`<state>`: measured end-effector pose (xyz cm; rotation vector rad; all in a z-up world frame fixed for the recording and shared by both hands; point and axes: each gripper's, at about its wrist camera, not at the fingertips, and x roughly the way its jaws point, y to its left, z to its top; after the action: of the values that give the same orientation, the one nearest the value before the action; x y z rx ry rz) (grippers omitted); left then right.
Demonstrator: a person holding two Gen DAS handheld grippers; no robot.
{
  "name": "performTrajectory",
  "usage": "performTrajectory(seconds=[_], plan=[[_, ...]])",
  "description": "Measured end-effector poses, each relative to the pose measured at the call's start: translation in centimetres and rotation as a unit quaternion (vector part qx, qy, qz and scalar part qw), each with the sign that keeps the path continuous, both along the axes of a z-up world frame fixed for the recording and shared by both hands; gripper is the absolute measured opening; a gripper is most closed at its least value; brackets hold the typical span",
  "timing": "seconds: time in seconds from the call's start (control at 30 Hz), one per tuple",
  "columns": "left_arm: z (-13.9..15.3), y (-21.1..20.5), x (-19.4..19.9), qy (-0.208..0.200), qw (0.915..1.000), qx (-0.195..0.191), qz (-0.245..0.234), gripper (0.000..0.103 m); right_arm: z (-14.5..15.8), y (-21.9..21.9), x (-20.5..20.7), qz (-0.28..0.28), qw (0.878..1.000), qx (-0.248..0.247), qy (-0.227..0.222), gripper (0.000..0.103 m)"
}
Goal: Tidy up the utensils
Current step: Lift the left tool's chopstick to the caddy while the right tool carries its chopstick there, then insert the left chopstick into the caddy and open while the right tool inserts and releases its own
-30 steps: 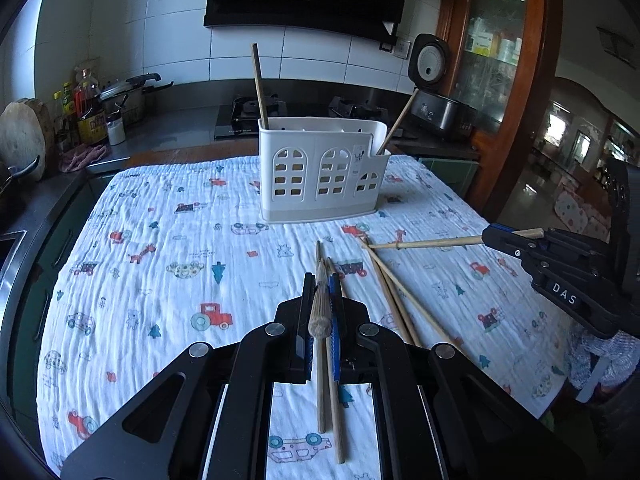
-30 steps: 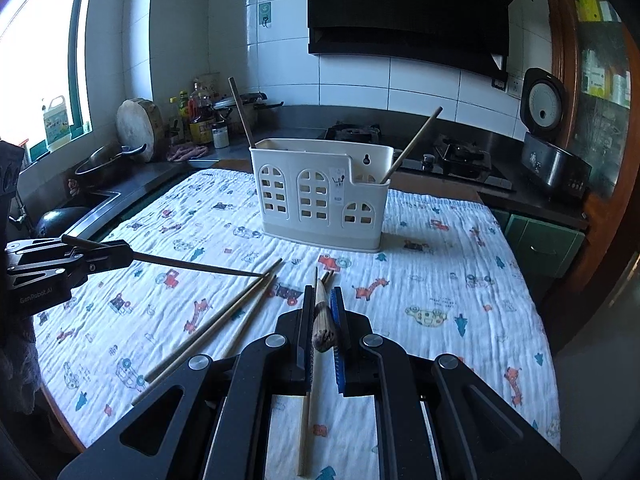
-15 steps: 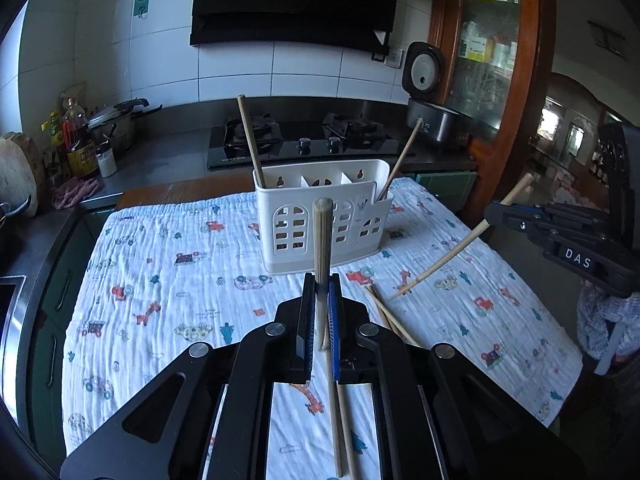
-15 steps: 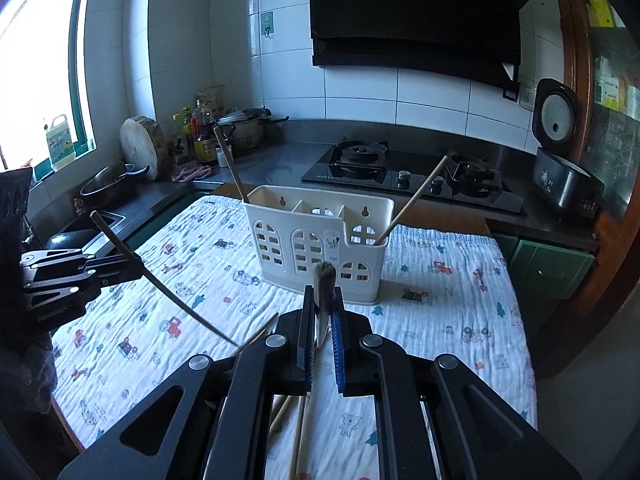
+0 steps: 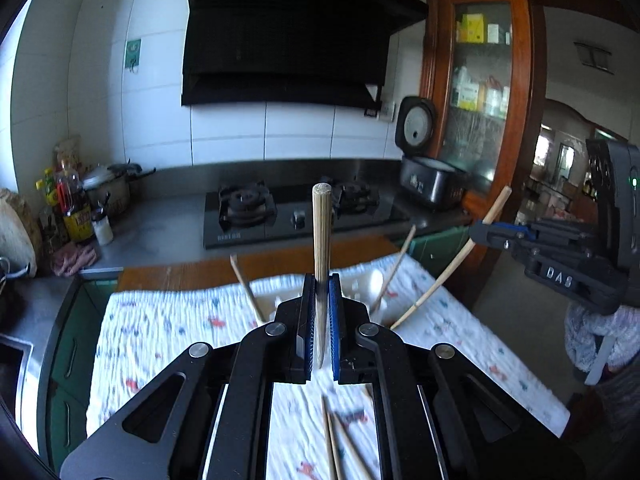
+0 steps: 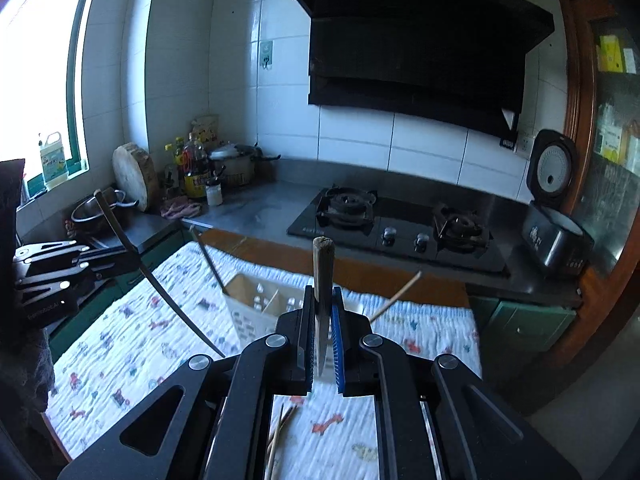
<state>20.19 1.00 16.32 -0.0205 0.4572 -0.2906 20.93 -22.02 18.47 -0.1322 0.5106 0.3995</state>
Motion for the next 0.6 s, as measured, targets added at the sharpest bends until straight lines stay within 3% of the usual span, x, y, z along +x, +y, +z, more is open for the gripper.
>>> performTrajectory(seconds=[0.17, 0.33, 0.6], plan=[[2.4, -0.7, 2.7, -0.042, 0.9983, 0.021, 0.033, 0.005, 1.9, 0.3, 2.6, -0.004, 1.000, 0.008, -0.017, 0.007], [1.8, -1.1, 6.0, -0.037, 0.9978, 0.025, 0.049, 0.005, 1.5, 0.9, 5.4, -0.007, 1.000, 0.008, -0.014, 0.007], [-2.1, -1.1, 9.2, 0.010, 0.9984, 0.027, 0.048, 0.005, -2.2, 1.3, 8.4, -0.006, 1.000, 0.002, 0.021, 0.007]])
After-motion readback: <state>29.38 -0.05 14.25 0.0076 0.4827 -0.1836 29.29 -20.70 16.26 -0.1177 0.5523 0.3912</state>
